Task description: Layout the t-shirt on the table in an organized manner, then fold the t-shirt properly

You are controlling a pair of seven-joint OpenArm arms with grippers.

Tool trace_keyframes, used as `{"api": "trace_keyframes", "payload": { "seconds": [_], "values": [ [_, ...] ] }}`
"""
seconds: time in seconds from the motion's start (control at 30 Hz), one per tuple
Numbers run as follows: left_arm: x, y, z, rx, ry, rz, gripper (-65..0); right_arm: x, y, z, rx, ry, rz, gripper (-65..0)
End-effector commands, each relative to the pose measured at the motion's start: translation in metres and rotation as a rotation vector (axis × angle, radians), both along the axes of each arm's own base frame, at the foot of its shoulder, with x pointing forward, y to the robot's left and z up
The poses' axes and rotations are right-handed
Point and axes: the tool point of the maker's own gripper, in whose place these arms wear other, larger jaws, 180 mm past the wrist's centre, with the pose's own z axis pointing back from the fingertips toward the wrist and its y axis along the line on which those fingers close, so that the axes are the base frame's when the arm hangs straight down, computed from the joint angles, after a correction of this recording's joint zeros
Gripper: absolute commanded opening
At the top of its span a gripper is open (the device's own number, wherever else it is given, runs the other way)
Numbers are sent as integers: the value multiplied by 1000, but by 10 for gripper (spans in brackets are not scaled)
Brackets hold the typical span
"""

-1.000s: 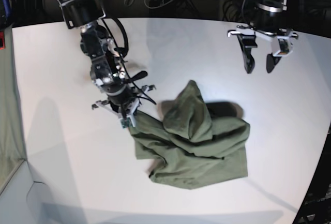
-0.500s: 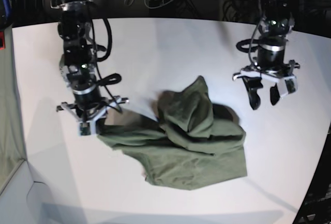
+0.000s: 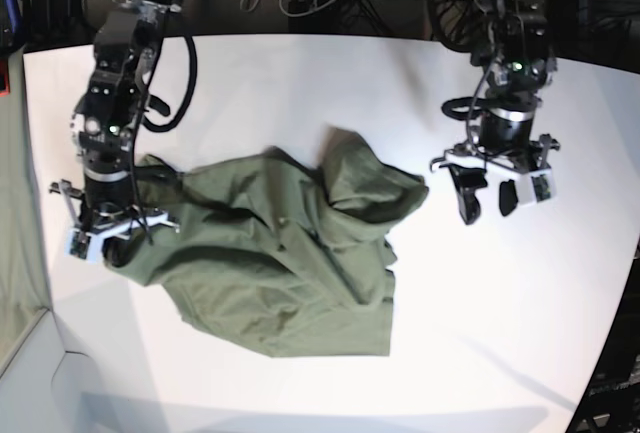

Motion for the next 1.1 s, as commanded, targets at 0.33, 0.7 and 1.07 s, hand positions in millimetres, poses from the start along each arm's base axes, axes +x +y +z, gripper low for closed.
{"api": "trace_keyframes", "payload": {
  "seconds": [0.33,0.7,1.07],
  "values": [
    [-6,-55,-45,-30,101,-136,-318,-13,-44,-5,5,66,-105,-650],
    [16,-47,-56,-31,115,-109,-318,-33,-43,-27,9,142,-104,-650],
    [32,-48,-75,-33,156,-109,-318,-50,-43,-45,6,202,-103,-569]
  ]
}}
